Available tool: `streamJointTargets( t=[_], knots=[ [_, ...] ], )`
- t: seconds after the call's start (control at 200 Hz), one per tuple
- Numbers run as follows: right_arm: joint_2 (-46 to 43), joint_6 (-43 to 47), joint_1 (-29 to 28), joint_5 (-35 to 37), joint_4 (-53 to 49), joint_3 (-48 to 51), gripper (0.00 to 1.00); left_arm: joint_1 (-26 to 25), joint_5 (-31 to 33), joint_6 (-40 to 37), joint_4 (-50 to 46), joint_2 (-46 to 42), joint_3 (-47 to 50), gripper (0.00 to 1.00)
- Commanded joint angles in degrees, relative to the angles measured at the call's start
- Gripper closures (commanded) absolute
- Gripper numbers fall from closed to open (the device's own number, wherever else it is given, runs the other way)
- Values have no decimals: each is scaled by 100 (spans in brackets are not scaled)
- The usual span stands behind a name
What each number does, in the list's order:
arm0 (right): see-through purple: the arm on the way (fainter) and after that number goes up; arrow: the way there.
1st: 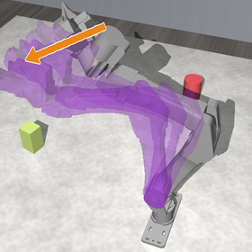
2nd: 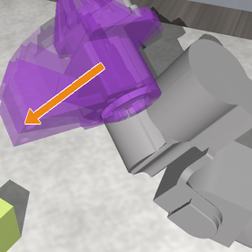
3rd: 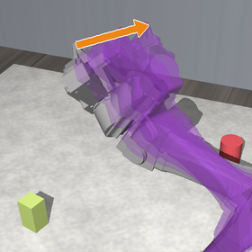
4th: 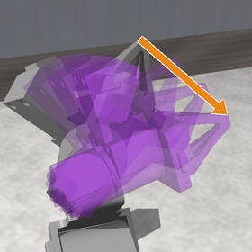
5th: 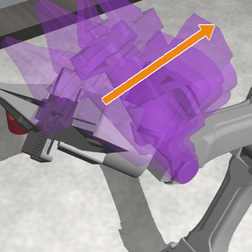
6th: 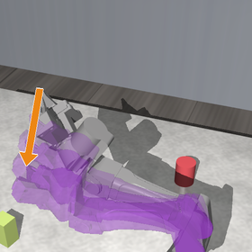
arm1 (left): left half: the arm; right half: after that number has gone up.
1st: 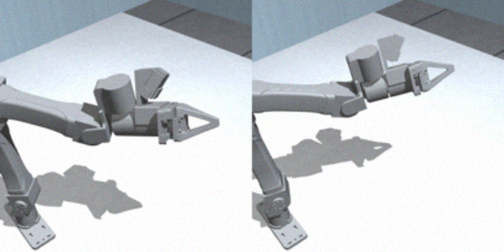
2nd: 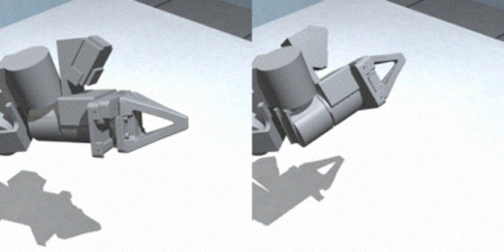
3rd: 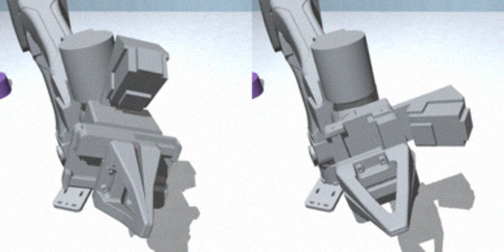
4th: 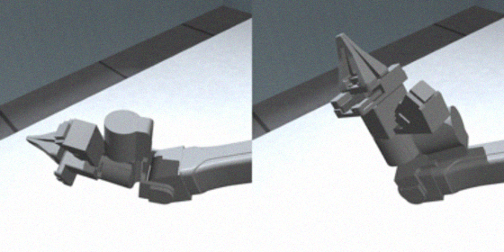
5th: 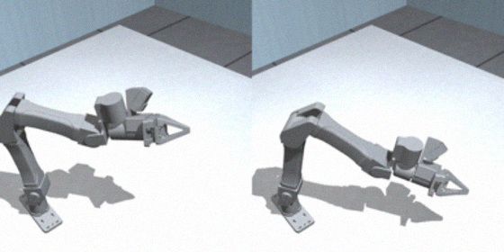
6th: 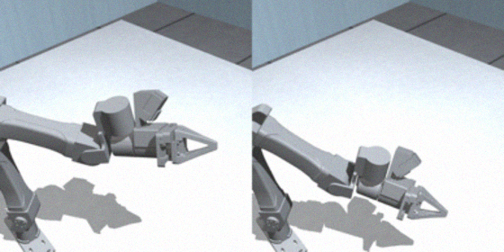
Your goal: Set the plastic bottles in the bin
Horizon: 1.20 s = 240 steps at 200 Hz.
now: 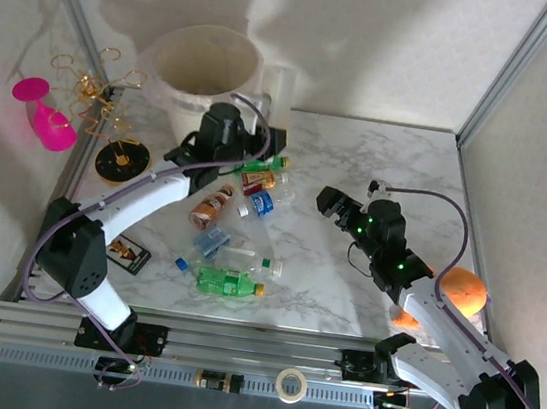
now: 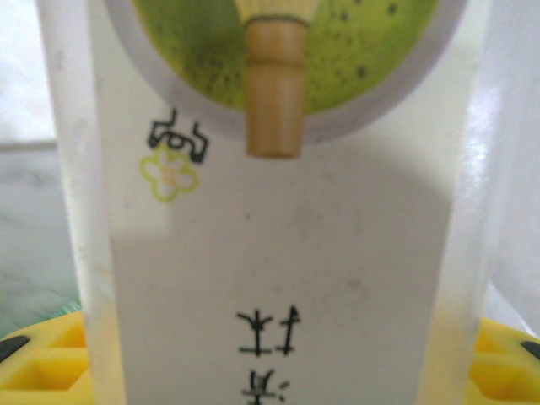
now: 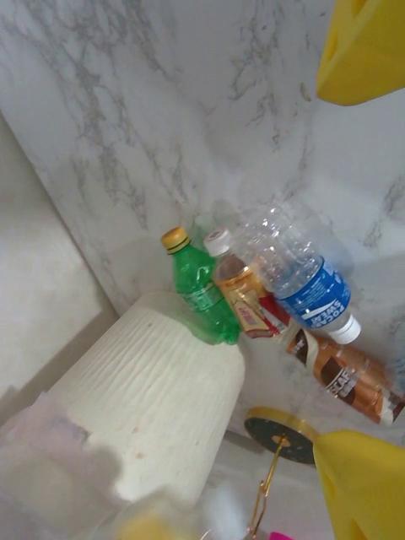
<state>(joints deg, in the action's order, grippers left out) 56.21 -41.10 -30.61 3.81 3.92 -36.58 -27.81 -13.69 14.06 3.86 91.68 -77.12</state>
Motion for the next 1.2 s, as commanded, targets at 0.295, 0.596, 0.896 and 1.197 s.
streamJointTargets(
  t=[0.295,0.596,0.896,1.197],
  knots=[
    [548,251,32,-746,390,-59,1,1053,875,-467,-1749,809,-3183,62],
    [717,217,38,-1045,418,-166,1,1540,1555,-844,-2689,1830,-4495,63],
    [621,320,32,-959,163,-89,1,1832,1552,-676,-3048,2413,-4704,62],
    [458,304,37,-860,52,27,1,1841,1615,-554,-3110,2487,-4824,24]
  ],
)
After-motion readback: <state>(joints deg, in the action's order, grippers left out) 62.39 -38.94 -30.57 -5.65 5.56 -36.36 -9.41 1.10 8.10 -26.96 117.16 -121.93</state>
